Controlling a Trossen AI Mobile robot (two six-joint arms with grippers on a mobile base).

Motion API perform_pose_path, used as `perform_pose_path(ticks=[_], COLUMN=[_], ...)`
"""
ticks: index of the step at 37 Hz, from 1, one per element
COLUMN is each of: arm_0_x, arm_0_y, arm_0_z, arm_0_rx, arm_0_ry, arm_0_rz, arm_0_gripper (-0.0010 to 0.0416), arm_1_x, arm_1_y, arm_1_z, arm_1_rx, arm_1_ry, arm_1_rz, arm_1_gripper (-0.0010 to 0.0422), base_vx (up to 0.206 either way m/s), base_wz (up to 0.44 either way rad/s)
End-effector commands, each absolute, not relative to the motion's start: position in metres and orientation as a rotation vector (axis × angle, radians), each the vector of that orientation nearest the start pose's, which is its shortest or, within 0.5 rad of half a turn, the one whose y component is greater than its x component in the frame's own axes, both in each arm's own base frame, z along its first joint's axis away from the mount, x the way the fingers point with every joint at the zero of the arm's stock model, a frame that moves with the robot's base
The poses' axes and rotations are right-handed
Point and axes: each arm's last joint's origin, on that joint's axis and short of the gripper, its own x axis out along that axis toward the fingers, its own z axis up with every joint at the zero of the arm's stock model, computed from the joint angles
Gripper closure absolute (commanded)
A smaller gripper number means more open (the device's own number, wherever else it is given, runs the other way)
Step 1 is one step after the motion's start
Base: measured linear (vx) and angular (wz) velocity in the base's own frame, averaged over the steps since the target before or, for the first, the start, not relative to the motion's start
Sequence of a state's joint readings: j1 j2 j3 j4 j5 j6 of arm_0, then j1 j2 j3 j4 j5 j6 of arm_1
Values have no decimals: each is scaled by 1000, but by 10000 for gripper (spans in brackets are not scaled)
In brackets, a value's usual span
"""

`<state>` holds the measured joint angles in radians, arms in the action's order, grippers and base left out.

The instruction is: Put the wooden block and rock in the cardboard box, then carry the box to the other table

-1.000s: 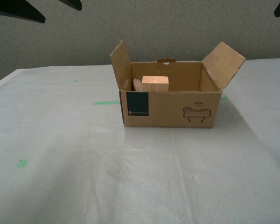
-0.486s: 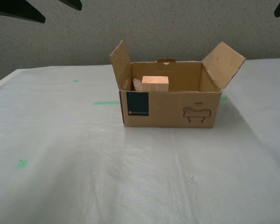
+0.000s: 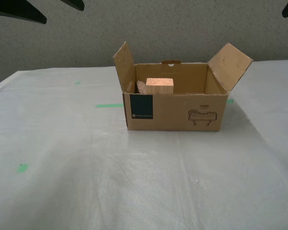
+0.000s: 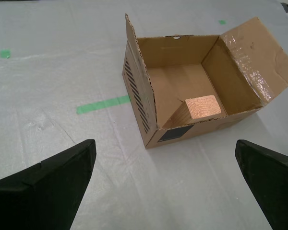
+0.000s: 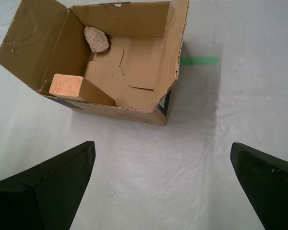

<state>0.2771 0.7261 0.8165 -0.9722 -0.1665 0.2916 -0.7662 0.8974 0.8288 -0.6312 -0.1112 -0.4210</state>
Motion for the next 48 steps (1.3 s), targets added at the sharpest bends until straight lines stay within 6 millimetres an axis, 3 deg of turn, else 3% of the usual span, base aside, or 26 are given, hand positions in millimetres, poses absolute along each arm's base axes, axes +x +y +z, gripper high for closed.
perform_pose_path(ticks=[1,48], arm_0_x=[116,116], arm_0_y=[38,38], arm_0_z=[287,287], arm_0_rx=[220,220], arm_0_ry=[939,939], arm_0_rz=[277,277], arm_0_gripper=[12,11], arm_1_x=[130,130], arm_1_y=[-121,-121], arm_1_z=[291,291], arm_1_rx=[-93,-93], arm_1_ry=[756,756], arm_1_rz=[-475,-475], arm_1_gripper=[14,14], base_vx=[0,0], base_wz=[0,0])
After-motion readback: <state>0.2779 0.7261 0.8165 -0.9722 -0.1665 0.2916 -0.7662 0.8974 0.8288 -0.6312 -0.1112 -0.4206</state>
